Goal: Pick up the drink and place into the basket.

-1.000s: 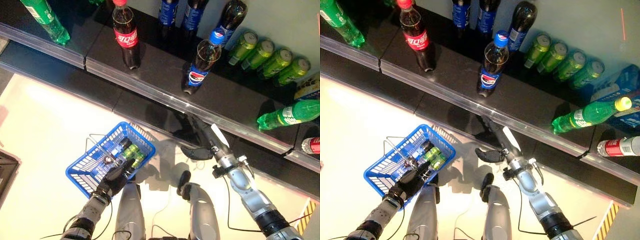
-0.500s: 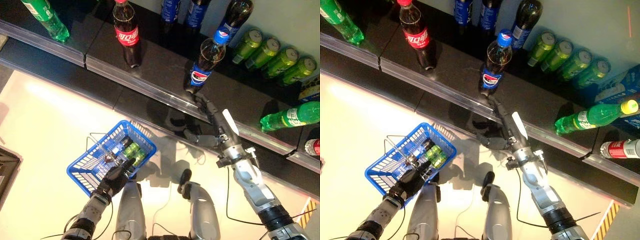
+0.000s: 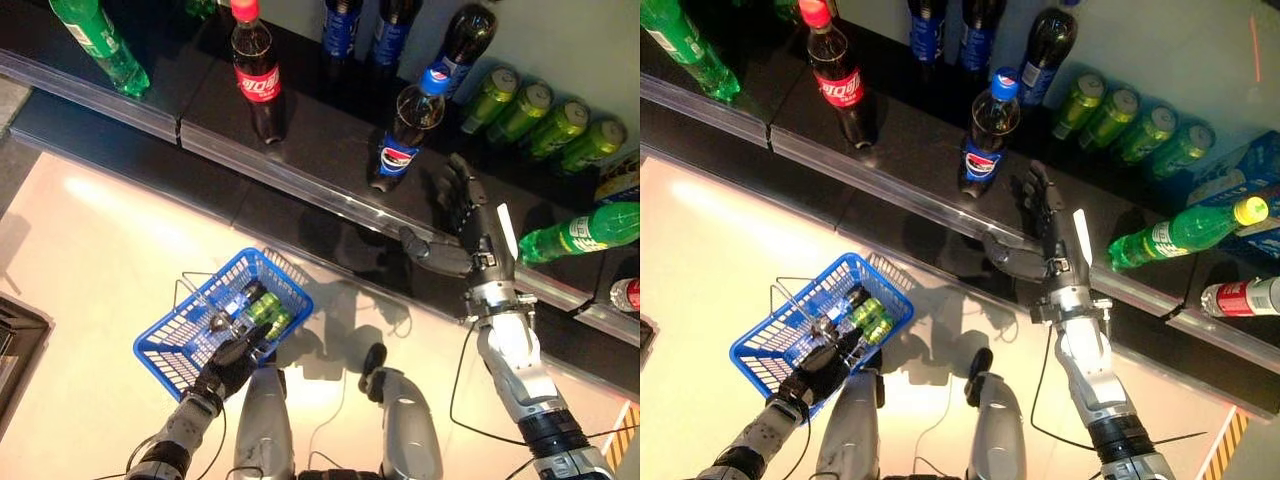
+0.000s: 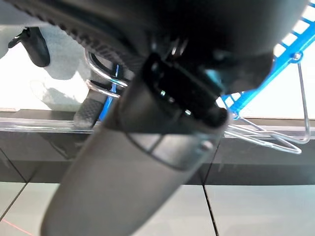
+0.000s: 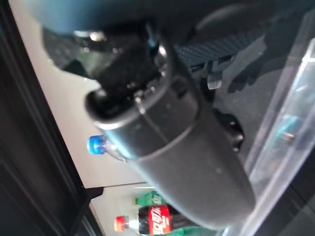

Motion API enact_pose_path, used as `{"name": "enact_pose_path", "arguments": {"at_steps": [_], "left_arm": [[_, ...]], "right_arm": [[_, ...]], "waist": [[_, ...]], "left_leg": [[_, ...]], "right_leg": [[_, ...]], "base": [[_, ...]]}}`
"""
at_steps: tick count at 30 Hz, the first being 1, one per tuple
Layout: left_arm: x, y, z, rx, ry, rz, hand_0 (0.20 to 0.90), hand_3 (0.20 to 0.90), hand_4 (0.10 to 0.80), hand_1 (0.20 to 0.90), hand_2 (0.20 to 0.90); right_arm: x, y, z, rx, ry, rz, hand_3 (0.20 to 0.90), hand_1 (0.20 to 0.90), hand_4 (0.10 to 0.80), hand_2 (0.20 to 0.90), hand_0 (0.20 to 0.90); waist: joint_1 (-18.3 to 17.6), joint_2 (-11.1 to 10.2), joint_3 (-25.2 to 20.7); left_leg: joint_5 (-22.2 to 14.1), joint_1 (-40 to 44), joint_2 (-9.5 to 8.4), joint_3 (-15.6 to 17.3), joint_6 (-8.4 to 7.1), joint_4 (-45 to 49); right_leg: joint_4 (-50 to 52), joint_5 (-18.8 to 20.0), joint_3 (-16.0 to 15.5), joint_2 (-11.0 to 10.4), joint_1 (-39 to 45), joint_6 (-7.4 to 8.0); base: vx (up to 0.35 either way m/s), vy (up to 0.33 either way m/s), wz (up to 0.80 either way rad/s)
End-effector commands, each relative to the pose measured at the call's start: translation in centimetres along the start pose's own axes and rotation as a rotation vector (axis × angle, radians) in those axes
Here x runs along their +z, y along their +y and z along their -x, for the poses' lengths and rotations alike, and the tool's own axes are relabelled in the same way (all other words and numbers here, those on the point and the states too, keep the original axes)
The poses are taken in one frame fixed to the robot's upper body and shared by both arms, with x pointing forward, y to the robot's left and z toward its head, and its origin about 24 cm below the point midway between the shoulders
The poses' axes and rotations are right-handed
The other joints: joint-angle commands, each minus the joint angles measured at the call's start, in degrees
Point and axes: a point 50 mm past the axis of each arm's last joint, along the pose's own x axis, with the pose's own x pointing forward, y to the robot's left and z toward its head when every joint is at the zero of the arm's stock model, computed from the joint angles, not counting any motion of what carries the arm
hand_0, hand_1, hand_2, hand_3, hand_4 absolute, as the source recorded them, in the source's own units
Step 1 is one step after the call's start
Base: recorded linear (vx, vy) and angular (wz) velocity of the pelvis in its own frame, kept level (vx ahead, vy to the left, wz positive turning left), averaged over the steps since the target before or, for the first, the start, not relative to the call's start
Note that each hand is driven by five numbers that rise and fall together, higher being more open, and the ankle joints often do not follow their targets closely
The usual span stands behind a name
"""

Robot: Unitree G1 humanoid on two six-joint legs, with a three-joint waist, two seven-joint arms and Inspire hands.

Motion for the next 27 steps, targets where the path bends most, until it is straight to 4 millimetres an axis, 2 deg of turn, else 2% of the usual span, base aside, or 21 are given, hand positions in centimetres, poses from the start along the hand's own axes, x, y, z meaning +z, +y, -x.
{"name": "enact_pose_path", "arguments": {"at_steps": [1,12,27], "left_arm": [[-2.9,-1.8,0.5,-0.212,0.056,0.021,0.3,0.2,0.1,0.3,0.3],[-2.8,-1.5,0.7,-0.2,0.102,-0.013,0.3,0.2,0.1,0.3,0.3],[-3.9,-0.8,1.2,-0.179,0.198,-0.033,0.3,0.2,0.1,0.3,0.3]], "right_arm": [[4.8,-2.2,-2.4,-0.108,-0.257,-0.025,0.9,0.9,0.8,0.9,0.9],[4.9,-2.9,-5.0,-0.142,-0.206,-0.045,0.9,0.9,0.8,0.9,0.9],[5.5,-4.3,-8.2,-0.183,-0.13,0.039,0.9,0.9,0.8,0.9,0.9]], "waist": [[0.65,1.7,-4.12],[2.43,1.51,-4.1],[4.72,2.8,-4.6]], "left_leg": [[4.06,-1.35,0.06,-0.16,3.22,-0.25],[4.44,-0.58,0.18,-0.89,2.85,0.26],[5.21,0.93,-0.45,-1.77,2.37,0.67]], "right_leg": [[-1.01,1.61,1.08,0.27,3.07,-0.26],[-2.59,2.2,-0.12,0.23,6.09,-0.36],[-4.14,2.53,-1.37,-0.4,10.55,-0.65]], "base": [[0.06,-0.014,0.0],[0.036,-0.024,0.01],[0.058,0.007,0.04]]}}
